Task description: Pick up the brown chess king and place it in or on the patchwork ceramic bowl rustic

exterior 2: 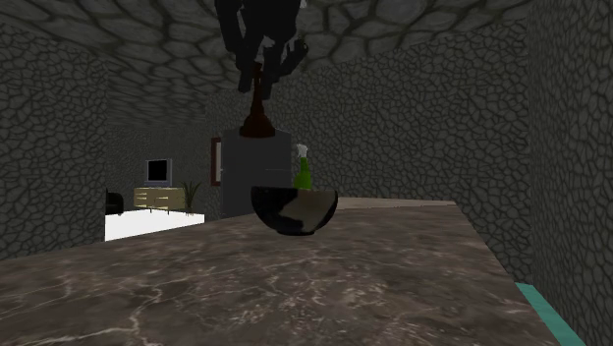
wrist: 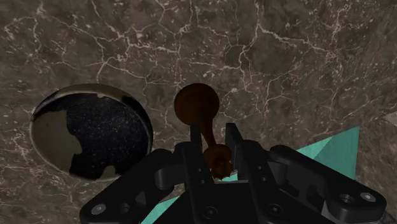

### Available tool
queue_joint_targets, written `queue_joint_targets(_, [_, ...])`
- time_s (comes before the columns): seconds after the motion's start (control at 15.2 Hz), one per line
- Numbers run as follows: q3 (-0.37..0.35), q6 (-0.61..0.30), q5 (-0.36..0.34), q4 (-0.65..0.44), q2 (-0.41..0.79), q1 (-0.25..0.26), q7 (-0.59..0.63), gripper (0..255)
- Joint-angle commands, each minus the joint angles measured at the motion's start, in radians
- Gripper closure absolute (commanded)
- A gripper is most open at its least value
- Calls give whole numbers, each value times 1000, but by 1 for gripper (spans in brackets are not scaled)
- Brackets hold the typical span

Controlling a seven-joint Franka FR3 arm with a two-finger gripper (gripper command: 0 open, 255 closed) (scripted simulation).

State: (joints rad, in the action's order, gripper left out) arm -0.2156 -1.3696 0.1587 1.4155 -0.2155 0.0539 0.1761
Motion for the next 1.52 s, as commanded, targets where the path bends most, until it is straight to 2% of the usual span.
queue_joint_targets(0.0, [26, 15, -7, -51, 42, -16, -42, 255])
queue_joint_targets(0.46, [100, 91, -19, -297, 233, -74, -169, 255])
queue_joint_targets(0.59, [116, 127, -20, -403, 308, -93, -200, 255])
queue_joint_targets(0.66, [128, 169, -20, -519, 385, -109, -224, 255])
queue_joint_targets(0.99, [131, 50, -15, -302, 289, -115, -245, 255])
queue_joint_targets(1.45, [133, -79, -11, -88, 206, -117, -266, 255])
